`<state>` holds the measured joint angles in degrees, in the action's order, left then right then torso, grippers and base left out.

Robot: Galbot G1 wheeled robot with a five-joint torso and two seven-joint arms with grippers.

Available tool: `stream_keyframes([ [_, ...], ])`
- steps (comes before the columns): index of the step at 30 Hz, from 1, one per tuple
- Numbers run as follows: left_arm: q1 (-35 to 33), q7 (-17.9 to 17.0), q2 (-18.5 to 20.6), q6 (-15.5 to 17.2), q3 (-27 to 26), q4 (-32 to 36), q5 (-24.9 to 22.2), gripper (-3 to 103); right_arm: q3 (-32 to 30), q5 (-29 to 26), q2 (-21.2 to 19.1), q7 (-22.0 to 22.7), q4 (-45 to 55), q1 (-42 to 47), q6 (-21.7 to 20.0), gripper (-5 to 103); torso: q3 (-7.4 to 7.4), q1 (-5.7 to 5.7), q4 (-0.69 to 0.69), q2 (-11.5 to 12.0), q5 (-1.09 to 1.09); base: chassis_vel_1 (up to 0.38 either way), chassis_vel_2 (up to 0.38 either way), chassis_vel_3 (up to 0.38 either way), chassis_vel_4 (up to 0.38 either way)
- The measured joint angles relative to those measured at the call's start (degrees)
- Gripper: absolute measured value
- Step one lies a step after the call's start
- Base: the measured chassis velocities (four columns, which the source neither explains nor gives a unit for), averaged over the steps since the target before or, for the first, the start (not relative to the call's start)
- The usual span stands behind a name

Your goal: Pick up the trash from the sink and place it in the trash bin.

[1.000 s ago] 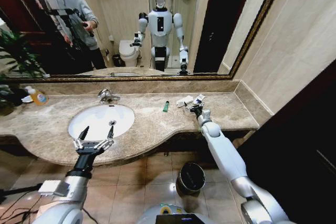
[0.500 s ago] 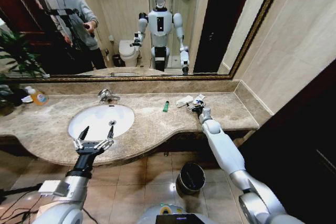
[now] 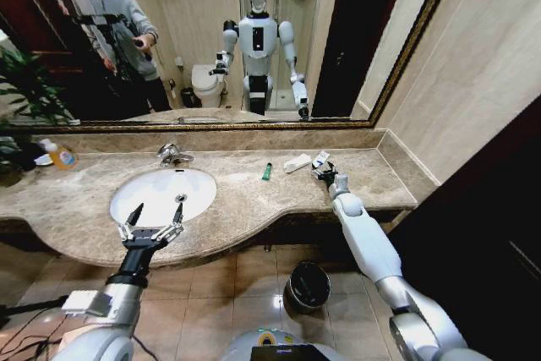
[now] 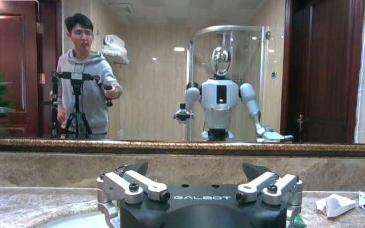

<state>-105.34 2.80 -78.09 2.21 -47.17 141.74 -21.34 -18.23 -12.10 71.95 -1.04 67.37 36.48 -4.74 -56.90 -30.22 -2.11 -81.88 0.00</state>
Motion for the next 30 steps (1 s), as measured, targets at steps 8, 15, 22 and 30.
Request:
stream_keyframes([
  [8, 0.0, 0.0, 0.0, 0.0, 0.0, 0.0, 0.0, 100, 0.52, 0.25, 0.6, -0.21, -1.81, -1.07, 0.0, 45, 0.0, 0.0, 0.0, -0.01, -0.01, 0.0, 0.0, 0.0, 0.0],
  [15, 0.0, 0.0, 0.0, 0.0, 0.0, 0.0, 0.0, 100, 1.0, 0.3, 1.25, -0.38, -3.71, -2.5, 0.14, 27, 0.0, 0.0, 0.0, -0.01, -0.01, 0.0, 0.0, 0.0, 0.0],
  [22, 0.0, 0.0, 0.0, 0.0, 0.0, 0.0, 0.0, 100, 0.88, 0.24, 1.24, -0.39, -3.42, -2.34, 0.31, 24, 0.0, 0.0, 0.0, 0.0, 0.0, 0.0, 0.0, 0.0, 0.0],
  [30, 0.0, 0.0, 0.0, 0.0, 0.0, 0.0, 0.0, 100, -0.42, 0.0, 0.22, -0.09, 1.11, 0.11, 0.41, 24, 0.0, 0.0, 0.0, 0.0, 0.0, 0.0, 0.0, 0.0, 0.0],
])
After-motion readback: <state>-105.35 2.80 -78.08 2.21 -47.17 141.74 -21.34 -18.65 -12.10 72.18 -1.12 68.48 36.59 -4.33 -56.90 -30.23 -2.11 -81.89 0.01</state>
